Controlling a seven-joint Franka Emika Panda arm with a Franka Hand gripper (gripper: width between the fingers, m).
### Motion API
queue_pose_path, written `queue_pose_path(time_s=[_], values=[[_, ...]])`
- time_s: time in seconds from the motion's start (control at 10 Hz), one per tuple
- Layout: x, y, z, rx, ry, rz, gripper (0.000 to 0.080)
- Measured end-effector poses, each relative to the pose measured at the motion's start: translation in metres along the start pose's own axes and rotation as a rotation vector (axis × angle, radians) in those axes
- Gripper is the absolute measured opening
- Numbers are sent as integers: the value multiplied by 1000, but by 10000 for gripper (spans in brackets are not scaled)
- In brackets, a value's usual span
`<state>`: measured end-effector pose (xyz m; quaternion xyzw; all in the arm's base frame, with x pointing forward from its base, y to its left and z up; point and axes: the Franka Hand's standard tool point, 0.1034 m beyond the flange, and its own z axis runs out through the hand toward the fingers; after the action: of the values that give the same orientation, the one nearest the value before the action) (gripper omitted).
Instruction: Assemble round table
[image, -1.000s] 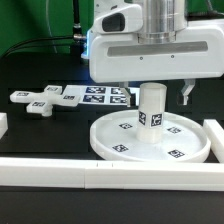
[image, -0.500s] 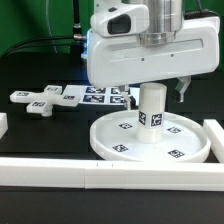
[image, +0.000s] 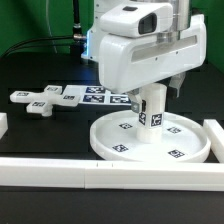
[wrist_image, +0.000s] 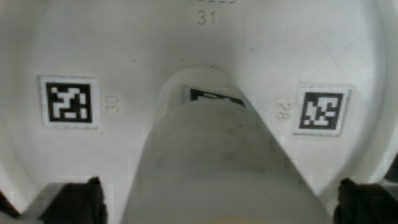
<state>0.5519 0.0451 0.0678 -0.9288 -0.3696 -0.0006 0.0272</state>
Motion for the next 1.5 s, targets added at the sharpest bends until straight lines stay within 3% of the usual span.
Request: queue_pose_path(time_s=[0.4, 0.8, 1.5], values=[[-4, 4, 1, -6, -10, -252, 649], [0, 4, 1, -40, -46, -656, 649], [-1, 1, 3, -51, -112, -1098, 649]])
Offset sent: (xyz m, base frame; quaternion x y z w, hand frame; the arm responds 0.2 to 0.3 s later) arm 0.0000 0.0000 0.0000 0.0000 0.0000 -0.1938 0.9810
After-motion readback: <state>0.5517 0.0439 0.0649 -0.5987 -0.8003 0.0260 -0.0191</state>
